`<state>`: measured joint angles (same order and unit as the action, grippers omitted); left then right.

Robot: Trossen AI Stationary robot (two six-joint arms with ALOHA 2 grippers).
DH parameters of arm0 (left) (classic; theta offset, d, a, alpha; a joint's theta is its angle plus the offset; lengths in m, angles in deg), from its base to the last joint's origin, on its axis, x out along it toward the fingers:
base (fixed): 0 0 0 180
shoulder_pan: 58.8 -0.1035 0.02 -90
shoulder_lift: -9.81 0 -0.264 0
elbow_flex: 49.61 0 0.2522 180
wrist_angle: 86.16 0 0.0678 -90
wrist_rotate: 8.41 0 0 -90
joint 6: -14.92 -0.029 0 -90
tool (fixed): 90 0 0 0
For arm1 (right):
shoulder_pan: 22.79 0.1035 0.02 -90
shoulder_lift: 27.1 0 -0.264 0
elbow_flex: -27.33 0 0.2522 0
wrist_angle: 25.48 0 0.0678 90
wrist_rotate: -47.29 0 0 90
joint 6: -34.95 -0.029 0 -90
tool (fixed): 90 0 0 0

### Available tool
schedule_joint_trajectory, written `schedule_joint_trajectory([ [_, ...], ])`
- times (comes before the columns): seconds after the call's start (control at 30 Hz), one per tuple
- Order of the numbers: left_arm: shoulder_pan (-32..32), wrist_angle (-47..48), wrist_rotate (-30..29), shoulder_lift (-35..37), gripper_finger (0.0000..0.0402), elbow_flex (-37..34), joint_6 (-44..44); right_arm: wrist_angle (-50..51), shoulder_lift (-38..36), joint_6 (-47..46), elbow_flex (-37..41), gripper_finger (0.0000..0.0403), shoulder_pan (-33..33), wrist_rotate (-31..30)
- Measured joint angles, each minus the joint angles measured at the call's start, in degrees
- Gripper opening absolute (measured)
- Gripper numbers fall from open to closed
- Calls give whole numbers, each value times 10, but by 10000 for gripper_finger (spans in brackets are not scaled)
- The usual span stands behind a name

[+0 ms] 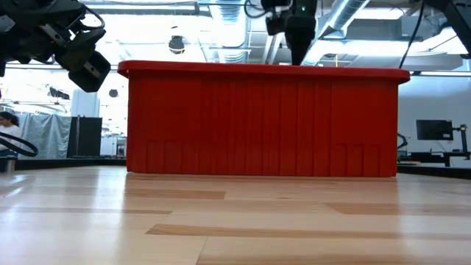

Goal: Pick and place slides into bin
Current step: Put the black slipper into the red bin

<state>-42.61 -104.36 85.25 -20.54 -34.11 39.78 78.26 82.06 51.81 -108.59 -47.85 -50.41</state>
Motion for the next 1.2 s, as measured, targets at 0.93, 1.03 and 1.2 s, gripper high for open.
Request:
schedule_joint_trajectory([
  [0.93,0,0,0,0,142,0,4,-39,0,57,80,0,-38,-14],
  [1.03,0,0,0,0,142,0,4,-41,0,57,80,0,-43,-14],
  [1.2,0,0,0,0,142,0,4,-64,0,58,80,0,-46,-12],
])
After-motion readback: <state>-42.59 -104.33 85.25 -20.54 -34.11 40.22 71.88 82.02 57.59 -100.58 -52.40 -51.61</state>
